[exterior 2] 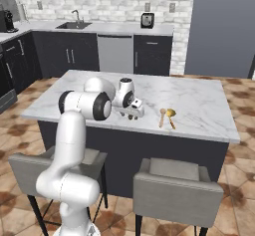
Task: Pick up the metallic utensils from the counter and place them in the open drawer. Make sure not to pick up any wooden utensils.
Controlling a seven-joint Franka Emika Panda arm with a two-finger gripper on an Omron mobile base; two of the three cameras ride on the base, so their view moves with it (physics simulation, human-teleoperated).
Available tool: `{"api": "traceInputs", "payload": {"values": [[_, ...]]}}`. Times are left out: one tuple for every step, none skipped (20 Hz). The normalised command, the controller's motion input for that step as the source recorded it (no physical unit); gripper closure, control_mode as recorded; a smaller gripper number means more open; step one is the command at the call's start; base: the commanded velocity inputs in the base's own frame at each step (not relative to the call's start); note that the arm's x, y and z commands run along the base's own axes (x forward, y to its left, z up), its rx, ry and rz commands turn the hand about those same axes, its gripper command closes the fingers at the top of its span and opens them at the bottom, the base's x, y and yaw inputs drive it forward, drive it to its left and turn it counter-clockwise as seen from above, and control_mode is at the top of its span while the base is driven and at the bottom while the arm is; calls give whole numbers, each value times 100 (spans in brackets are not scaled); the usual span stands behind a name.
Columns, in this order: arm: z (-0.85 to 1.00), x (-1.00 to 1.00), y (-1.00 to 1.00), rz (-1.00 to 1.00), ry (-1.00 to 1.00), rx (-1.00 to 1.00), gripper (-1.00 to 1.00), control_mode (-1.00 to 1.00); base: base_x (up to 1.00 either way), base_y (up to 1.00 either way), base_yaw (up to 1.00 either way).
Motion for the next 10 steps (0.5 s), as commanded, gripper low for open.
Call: {"api": "traceInputs", "payload": {"values": [[-15, -2, 0, -4, 0, 5, -100, -100, 0, 0, 0], [-13, -1, 0, -4, 0, 3, -100, -100, 0, 0, 0], [-11, -1, 0, -4, 0, 3, -100, -100, 0, 0, 0], [-9, 0, 0, -4, 0, 2, -100, -100, 0, 0, 0], [-7, 0, 0, -4, 0, 1, -100, -100, 0, 0, 0], [-5, 0, 0, -4, 0, 1, 100, -100, 0, 0, 0], [-2, 0, 0, -3, 0, 0, 100, -100, 0, 0, 0], [0, 0, 0, -2, 0, 0, 100, -100, 0, 0, 0], [0, 0, 0, -1, 0, 0, 100, -100, 0, 0, 0], [0, 0, 0, -1, 0, 0, 100, -100, 0, 0, 0]]}}
